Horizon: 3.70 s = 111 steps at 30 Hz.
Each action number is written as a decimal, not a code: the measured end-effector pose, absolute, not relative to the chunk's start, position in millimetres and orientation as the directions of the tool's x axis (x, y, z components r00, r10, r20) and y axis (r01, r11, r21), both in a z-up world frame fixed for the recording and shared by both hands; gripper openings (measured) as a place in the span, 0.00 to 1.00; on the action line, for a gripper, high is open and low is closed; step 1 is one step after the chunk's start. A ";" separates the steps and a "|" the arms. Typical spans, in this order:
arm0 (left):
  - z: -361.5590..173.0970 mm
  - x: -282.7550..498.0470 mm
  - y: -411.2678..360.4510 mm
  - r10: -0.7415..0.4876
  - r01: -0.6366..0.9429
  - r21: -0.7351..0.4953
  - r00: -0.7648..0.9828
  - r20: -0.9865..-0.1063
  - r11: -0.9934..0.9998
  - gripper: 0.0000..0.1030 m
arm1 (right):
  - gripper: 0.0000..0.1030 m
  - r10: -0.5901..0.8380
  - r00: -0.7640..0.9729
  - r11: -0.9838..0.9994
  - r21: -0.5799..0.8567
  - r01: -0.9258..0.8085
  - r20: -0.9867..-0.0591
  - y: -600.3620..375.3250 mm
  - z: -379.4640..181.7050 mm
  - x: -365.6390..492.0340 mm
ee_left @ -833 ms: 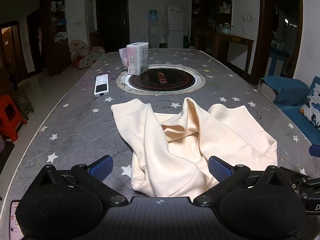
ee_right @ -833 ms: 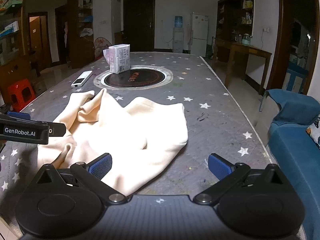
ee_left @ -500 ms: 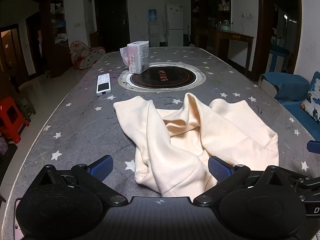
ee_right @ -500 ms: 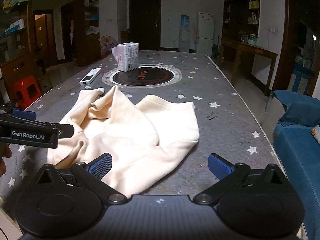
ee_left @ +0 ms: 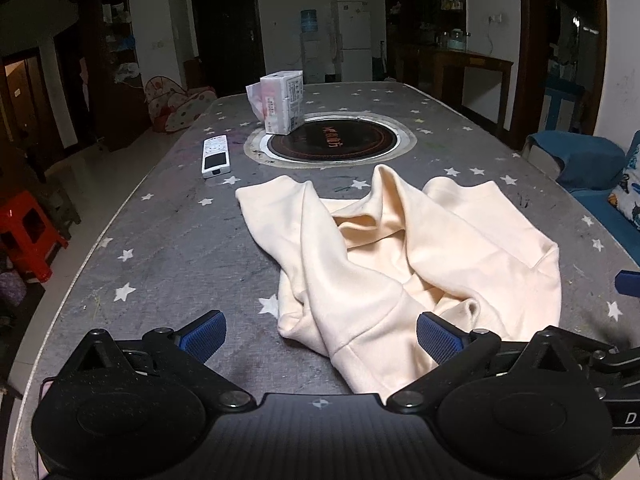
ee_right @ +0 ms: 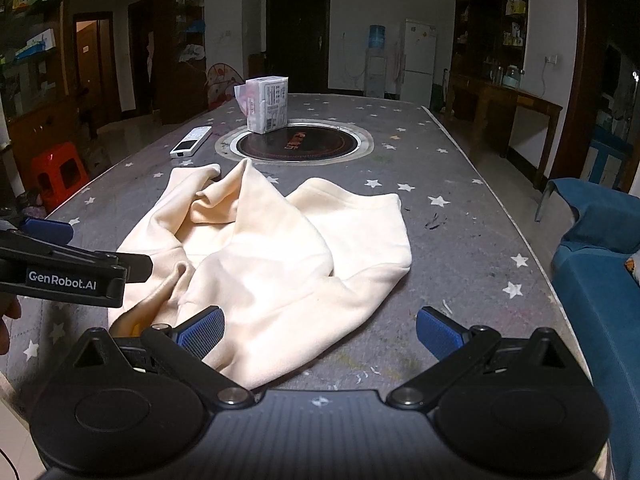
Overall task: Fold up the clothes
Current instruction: 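Move both grippers, open, toward the crumpled cream shirt, then close both grippers on the shirt hem edge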
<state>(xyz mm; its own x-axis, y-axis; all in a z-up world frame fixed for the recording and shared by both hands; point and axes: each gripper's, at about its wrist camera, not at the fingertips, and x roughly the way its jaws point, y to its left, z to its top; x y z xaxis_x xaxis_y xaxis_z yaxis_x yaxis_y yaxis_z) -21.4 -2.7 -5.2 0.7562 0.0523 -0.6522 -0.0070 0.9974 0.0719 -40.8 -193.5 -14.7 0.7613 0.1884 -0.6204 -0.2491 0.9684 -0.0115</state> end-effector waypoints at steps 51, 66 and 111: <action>-11.8 -18.5 -2.7 0.083 -0.025 0.093 0.715 -0.695 0.995 1.00 | 1.00 0.222 0.746 0.963 0.022 -0.268 -0.628 -185.6 -16.4 -40.1; -5.7 -4.4 0.7 0.086 -0.023 0.100 0.718 -0.691 0.995 1.00 | 1.00 0.236 0.739 0.957 0.017 -0.291 -0.632 -181.7 -14.7 -28.4; -15.7 74.1 21.7 -0.004 0.046 0.040 0.697 -0.717 0.998 0.51 | 0.56 0.369 0.627 0.886 0.055 -0.461 -0.686 -137.4 -16.3 123.8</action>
